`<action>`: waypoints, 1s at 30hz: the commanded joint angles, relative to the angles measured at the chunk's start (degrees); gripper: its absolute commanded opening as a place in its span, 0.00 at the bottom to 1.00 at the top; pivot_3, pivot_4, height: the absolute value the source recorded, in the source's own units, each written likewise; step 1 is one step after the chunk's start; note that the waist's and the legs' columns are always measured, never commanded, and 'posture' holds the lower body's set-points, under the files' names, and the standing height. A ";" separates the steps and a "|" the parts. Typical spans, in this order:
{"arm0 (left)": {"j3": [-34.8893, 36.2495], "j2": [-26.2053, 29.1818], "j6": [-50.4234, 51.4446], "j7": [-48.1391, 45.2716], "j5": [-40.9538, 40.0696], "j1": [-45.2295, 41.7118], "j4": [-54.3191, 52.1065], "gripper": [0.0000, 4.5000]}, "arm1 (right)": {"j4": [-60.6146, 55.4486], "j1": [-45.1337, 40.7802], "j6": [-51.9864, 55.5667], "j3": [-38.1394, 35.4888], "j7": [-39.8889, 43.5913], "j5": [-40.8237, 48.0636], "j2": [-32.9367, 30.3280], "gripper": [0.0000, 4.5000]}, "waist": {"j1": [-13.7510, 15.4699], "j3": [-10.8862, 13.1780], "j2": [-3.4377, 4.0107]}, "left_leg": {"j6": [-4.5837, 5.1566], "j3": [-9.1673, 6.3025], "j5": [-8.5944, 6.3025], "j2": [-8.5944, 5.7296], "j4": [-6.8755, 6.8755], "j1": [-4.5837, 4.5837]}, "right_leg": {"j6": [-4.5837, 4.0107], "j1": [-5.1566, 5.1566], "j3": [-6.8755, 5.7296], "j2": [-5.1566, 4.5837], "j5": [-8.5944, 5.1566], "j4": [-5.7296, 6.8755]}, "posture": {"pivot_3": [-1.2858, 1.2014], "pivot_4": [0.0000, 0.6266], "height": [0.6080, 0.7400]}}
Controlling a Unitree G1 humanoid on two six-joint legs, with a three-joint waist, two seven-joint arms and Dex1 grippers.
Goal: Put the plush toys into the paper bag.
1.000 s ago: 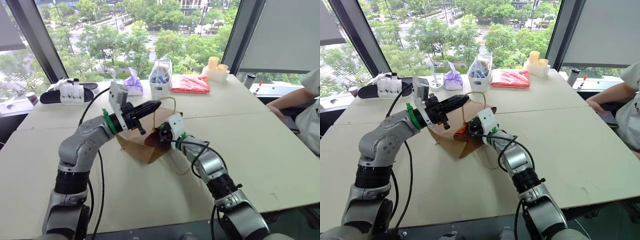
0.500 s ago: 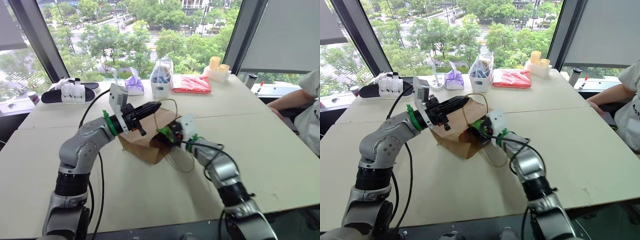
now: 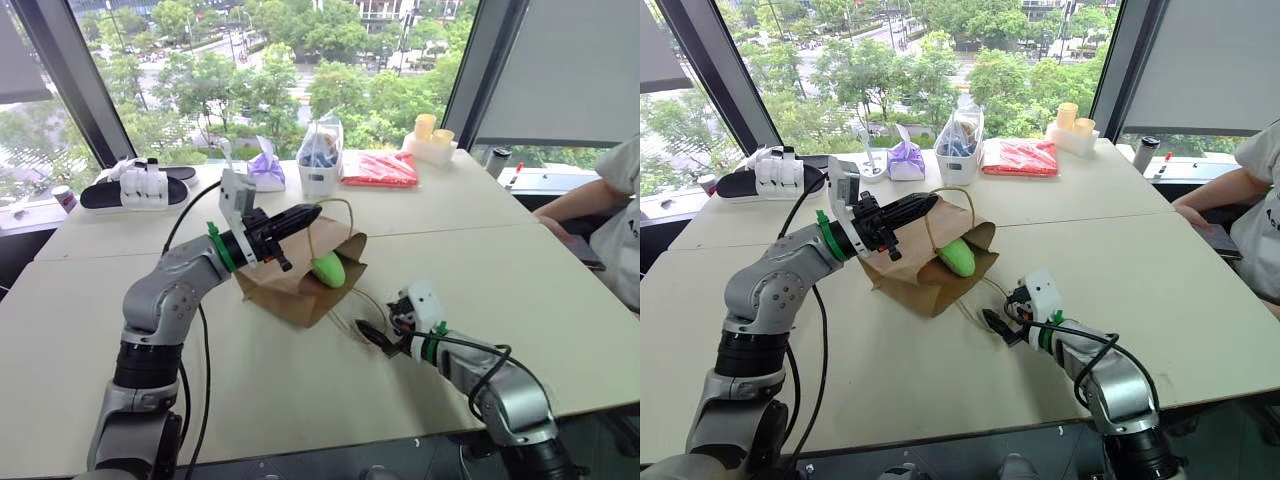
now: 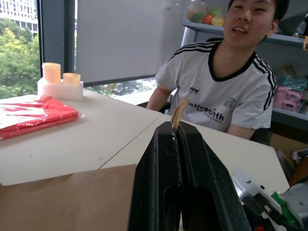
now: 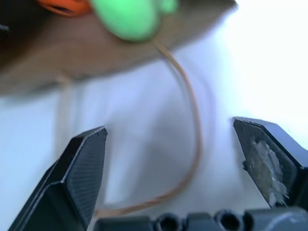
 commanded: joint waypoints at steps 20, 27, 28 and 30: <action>4.22 -3.13 -0.81 4.44 -3.12 -7.05 2.16 0.00 | -3.37 -10.79 -2.09 -3.26 4.79 -1.56 -4.46 0.01 | 0.40 0.02 -0.01 | -0.01 -0.07 0.00 -0.02 0.05 -0.05 | 0.01 0.01 0.00 -0.01 0.00 -0.01 | 0.52 0.24 1.00; 3.12 -4.28 -5.78 2.77 0.53 -11.80 10.74 0.00 | -11.29 -18.47 10.27 -12.60 4.33 6.54 -7.55 0.01 | 0.37 0.01 0.00 | 0.00 -0.10 0.00 -0.02 -0.03 -0.04 | 0.01 -0.01 -0.05 -0.01 0.00 -0.01 | 0.52 0.24 1.00; 2.90 -4.46 -6.67 2.41 1.17 -12.13 12.00 0.00 | -12.02 -19.45 11.75 -13.47 4.08 7.68 -7.73 0.01 | 0.36 0.01 0.00 | 0.00 -0.09 0.00 -0.02 -0.04 -0.05 | 0.01 -0.01 -0.04 -0.01 0.00 -0.02 | 0.52 0.24 1.00; 2.58 -4.61 -8.11 1.71 2.27 -12.45 14.04 0.00 | -12.58 -20.49 13.57 -14.45 3.61 9.49 -7.32 0.01 | 0.33 0.01 0.00 | 0.00 -0.08 0.00 -0.02 -0.03 -0.11 | 0.01 -0.06 -0.04 -0.01 0.00 -0.03 | 0.52 0.24 1.00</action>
